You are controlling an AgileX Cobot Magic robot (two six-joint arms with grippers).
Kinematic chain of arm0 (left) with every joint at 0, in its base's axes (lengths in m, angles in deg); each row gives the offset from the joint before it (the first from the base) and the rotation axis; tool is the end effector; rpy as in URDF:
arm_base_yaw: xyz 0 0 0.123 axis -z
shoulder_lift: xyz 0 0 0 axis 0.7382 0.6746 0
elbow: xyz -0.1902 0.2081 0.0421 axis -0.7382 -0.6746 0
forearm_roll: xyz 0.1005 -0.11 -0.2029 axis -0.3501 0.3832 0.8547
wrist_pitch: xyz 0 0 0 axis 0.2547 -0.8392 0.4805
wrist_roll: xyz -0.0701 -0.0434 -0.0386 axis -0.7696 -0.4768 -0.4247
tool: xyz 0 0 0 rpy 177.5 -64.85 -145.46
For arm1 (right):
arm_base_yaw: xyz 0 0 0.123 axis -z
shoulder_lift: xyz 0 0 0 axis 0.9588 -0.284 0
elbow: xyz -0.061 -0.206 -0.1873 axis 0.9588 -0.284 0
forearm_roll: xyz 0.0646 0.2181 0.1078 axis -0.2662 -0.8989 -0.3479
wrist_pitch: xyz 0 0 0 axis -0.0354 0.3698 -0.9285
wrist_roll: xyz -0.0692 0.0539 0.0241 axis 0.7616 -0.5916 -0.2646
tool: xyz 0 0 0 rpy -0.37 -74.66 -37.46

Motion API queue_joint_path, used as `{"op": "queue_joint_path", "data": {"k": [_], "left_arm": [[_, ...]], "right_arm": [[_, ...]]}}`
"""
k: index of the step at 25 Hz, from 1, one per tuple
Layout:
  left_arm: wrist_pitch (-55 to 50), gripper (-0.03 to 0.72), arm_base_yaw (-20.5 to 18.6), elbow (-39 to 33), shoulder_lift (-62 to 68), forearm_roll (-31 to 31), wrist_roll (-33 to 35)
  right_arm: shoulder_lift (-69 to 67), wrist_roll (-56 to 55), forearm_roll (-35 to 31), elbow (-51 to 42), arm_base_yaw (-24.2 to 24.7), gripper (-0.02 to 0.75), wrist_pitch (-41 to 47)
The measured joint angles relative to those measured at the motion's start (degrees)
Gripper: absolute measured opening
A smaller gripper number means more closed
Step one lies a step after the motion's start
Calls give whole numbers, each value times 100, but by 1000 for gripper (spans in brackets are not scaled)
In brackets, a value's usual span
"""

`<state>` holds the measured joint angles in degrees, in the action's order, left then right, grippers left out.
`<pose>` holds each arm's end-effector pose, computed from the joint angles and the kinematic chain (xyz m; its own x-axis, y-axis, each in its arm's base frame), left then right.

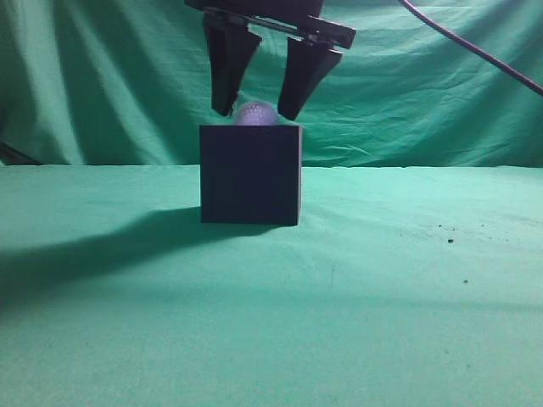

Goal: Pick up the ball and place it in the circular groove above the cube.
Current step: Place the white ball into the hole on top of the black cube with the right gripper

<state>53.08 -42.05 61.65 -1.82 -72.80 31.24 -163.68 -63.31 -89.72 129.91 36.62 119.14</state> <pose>0.0524 -0.0023 0.1735 -0.2722 0.0736 -0.9594 0.0794 0.9954 0.0538 0.3440 0.2705 0.2429 -0.6630 -0.6352 -0.3962 -0.7082 0.7038 0.0567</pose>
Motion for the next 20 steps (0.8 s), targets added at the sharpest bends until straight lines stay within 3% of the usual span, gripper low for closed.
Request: {"op": "queue_joint_path", "data": {"k": [3,7,10,14,17,20], "left_arm": [[0,0,0,0,0,0,0],[0,0,0,0,0,0,0],[0,0,0,0,0,0,0],[0,0,0,0,0,0,0],[0,0,0,0,0,0,0],[0,0,0,0,0,0,0]], "right_arm": [[0,0,0,0,0,596,0],[0,-13,10,299,0,583,283],[0,-239,67,862,0,415,792],[0,-507,282,1427,0,102,1571],[25,-920,424,1587,12,0,1686],[252,-1110,491,1533,24,0,1728]]}}
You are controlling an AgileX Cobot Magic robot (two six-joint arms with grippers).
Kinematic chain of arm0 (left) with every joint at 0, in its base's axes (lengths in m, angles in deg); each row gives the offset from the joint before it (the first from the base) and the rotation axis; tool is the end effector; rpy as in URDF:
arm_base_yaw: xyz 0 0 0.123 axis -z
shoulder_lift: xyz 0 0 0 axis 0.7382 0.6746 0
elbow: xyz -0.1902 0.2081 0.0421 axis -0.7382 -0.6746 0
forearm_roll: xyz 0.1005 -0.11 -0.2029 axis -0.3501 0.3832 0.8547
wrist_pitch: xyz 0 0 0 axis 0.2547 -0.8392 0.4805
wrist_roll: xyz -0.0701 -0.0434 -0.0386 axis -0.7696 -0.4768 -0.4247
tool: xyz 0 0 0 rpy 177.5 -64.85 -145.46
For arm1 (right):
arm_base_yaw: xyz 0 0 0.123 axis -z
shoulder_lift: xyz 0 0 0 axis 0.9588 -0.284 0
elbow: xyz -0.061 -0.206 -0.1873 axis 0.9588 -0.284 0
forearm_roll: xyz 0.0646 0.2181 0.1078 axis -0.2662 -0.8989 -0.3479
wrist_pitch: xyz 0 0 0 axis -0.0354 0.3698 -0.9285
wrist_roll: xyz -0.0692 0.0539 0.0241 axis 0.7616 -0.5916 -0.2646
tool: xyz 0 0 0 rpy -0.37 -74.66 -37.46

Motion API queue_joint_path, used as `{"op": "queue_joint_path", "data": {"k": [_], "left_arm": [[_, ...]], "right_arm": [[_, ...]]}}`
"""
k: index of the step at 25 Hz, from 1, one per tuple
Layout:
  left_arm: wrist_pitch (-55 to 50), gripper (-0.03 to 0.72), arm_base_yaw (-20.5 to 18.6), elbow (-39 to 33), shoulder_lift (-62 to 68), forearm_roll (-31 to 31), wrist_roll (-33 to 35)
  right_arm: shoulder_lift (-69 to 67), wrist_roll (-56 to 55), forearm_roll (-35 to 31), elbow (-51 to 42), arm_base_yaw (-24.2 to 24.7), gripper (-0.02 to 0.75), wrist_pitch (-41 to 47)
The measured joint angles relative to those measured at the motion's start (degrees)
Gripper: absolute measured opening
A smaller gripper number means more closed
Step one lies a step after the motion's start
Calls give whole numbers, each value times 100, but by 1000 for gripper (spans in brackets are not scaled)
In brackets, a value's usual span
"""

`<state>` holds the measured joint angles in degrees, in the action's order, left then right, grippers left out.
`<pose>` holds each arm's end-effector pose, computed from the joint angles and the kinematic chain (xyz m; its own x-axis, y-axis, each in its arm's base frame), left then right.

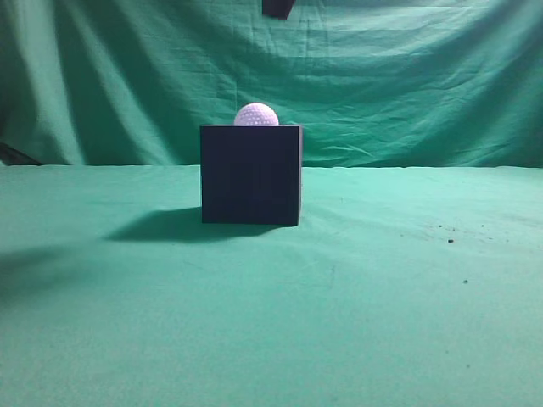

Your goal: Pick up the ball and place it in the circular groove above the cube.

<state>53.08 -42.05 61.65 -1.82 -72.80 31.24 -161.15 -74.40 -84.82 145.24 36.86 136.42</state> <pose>0.0524 -0.0023 0.1735 -0.2722 0.0736 -0.9594 0.0794 0.9954 0.0538 0.3399 0.2580 0.3274 -0.7492 -0.5338 -0.3922 -0.5968 0.8008 0.0502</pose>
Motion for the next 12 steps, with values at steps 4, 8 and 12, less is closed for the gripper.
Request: {"op": "queue_joint_path", "data": {"k": [4,8,12], "left_arm": [[0,0,0,0,0,0,0],[0,0,0,0,0,0,0],[0,0,0,0,0,0,0]], "right_arm": [[801,-227,71,-677,0,0,0],[1827,-454,283,-1813,0,0,17],[2852,-515,308,-2993,13,0,-71]]}}
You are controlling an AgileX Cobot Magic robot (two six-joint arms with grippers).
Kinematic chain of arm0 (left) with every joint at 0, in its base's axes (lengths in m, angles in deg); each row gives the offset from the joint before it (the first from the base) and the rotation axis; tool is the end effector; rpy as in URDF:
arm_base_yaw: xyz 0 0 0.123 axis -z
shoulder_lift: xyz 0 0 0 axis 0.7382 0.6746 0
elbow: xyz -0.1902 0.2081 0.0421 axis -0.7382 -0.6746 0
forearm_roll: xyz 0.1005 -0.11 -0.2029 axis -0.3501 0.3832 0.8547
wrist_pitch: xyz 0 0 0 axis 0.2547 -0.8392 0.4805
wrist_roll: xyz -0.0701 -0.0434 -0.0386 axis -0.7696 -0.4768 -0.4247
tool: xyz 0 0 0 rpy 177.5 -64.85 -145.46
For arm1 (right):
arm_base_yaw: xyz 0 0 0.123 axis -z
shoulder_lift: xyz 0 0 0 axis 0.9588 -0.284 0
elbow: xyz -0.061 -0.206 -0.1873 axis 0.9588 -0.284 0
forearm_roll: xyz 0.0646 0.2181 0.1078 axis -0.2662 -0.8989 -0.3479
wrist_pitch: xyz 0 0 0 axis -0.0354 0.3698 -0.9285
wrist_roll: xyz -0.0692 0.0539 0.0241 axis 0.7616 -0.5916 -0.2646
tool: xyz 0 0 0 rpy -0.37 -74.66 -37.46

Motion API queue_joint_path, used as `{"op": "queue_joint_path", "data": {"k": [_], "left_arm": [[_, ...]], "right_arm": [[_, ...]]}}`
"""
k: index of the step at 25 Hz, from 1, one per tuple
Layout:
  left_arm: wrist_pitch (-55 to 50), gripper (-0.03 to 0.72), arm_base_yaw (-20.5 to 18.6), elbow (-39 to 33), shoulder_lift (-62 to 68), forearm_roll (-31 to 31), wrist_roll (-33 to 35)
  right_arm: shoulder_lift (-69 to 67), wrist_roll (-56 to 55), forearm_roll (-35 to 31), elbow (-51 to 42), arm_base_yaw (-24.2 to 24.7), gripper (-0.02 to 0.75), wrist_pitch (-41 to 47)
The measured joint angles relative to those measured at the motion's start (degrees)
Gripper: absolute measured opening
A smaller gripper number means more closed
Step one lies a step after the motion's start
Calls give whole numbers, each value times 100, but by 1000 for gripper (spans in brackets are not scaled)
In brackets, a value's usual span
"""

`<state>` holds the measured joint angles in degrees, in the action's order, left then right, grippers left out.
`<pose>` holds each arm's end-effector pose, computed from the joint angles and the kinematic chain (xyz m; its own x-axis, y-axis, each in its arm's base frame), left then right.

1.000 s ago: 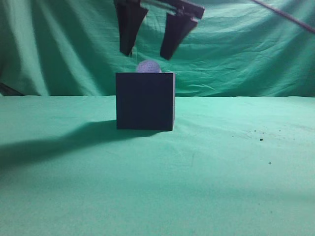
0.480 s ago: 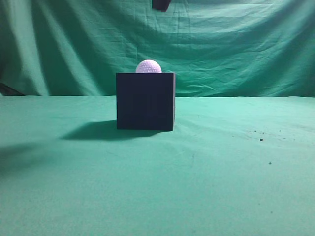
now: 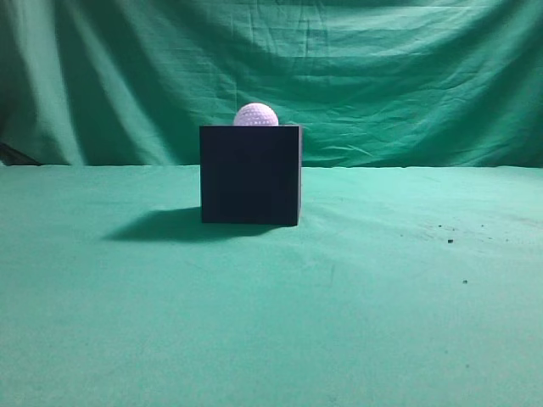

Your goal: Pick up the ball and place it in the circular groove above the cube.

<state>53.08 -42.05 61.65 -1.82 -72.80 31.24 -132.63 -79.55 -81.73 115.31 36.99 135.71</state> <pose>0.0524 -0.0023 0.1735 -0.2722 0.0736 -0.9594 0.0794 0.9954 0.0538 0.2346 0.1731 0.3590 -0.7940 -0.4742 -0.3803 -0.5233 0.8516 0.0307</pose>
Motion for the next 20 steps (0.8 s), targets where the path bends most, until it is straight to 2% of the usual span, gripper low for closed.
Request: {"op": "queue_joint_path", "data": {"k": [10,16,20], "left_arm": [[0,0,0,0,0,0,0],[0,0,0,0,0,0,0],[0,0,0,0,0,0,0]], "right_arm": [[2673,-23,-192,-2459,9,0,-1167],[4023,-23,-250,-3317,9,0,-1373],[4557,54,-247,-3427,9,0,-1072]]}}
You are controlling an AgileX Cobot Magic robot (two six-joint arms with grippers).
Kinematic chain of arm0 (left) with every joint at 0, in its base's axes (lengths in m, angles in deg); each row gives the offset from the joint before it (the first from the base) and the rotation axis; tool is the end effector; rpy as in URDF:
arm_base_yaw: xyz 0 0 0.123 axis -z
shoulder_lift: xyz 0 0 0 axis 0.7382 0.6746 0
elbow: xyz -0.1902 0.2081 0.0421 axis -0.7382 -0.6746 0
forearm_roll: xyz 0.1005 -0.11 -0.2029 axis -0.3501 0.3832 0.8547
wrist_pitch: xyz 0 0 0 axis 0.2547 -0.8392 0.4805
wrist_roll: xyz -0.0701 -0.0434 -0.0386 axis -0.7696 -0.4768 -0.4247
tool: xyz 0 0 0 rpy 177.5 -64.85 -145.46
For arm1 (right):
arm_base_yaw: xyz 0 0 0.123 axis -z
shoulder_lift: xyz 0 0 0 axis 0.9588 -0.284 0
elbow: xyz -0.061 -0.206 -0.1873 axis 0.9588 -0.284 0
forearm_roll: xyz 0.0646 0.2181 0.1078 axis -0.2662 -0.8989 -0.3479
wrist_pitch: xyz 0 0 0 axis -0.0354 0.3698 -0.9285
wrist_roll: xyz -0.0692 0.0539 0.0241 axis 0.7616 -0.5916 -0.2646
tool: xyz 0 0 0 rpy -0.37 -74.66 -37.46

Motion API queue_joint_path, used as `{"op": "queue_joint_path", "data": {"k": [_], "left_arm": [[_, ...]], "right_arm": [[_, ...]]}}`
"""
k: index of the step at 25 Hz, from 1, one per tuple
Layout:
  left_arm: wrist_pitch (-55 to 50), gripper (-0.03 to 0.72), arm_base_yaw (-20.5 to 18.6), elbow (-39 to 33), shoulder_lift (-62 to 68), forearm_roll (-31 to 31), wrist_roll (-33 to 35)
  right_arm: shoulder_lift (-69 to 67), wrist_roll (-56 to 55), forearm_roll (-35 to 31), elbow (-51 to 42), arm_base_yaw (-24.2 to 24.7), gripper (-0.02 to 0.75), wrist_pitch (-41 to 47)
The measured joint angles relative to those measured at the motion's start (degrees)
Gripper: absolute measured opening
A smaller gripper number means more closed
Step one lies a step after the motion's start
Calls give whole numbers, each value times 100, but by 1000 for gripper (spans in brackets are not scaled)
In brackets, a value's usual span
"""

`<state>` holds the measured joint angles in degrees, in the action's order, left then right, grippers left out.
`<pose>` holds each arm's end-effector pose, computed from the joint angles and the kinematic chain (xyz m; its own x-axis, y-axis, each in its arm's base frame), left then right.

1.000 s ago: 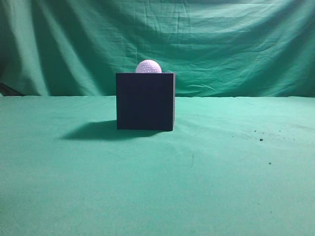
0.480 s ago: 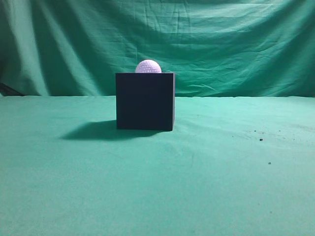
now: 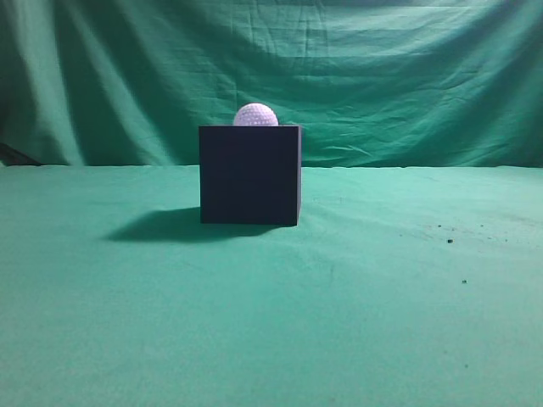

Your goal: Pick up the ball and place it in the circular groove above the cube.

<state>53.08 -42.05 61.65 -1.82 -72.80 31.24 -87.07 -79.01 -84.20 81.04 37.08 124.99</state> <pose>0.0524 -0.0023 0.1735 -0.2722 0.0736 -0.9594 0.0794 0.9954 0.0538 0.0812 0.0636 0.3463 -0.6341 -0.3405 -0.6942 -0.5499 0.8297 0.0954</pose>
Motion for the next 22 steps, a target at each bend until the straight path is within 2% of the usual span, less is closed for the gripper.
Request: {"op": "queue_joint_path", "data": {"k": [5,10,12,15,18,22], "left_arm": [[0,0,0,0,0,0,0],[0,0,0,0,0,0,0],[0,0,0,0,0,0,0],[0,0,0,0,0,0,0],[0,0,0,0,0,0,0],[0,0,0,0,0,0,0]], "right_arm": [[411,366,113,-311,0,0,-461],[1054,373,323,-1237,146,0,-1789],[1432,373,348,-1716,444,0,-2403],[2061,373,348,-2502,1154,0,-3060],[2682,373,300,-3186,1825,0,-3444],[3426,373,251,-4009,2475,0,-3837]]}}
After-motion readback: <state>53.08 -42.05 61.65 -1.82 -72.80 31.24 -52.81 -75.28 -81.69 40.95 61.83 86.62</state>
